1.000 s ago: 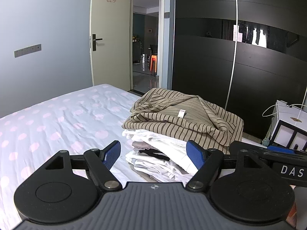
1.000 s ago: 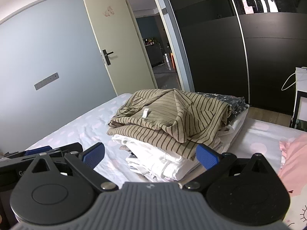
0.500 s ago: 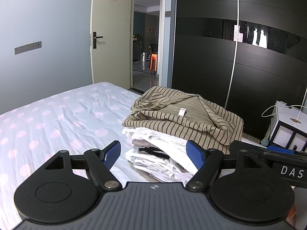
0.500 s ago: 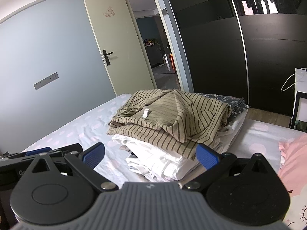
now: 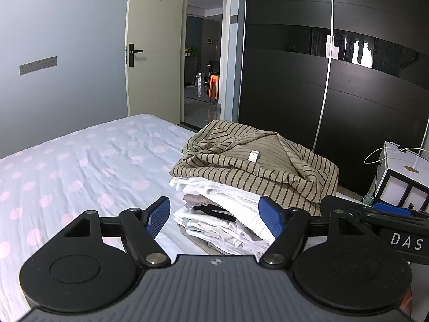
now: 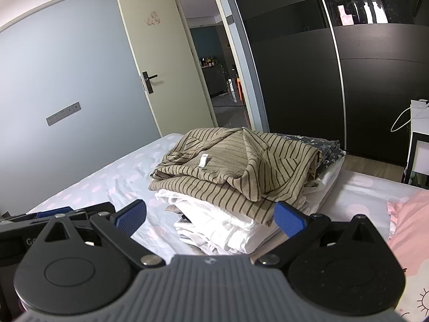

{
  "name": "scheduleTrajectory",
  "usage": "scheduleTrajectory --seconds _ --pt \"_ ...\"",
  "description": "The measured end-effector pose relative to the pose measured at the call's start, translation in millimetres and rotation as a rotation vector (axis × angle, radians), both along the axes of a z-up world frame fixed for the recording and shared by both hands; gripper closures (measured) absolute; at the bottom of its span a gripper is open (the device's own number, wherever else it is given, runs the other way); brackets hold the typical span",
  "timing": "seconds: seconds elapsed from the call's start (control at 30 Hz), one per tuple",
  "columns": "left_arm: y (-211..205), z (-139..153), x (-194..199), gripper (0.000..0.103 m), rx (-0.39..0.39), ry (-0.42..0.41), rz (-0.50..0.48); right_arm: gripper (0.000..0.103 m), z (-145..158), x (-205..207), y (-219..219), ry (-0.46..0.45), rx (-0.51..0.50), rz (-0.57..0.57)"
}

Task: Fold clothes

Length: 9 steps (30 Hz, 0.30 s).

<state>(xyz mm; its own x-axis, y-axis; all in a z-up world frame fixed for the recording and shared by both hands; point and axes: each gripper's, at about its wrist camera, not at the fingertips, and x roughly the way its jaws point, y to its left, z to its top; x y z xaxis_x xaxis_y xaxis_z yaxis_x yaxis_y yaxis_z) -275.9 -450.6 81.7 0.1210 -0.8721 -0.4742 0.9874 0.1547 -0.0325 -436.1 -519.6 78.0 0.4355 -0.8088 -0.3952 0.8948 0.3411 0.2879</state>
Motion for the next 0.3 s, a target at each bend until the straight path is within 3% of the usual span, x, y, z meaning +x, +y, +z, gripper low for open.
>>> scheduleTrajectory --seconds 0.3 --pt "2.6 0.1 0.8 0.033 -0.005 -0.007 -0.004 0.001 -0.9 1.0 1.1 0.0 0.004 0.004"
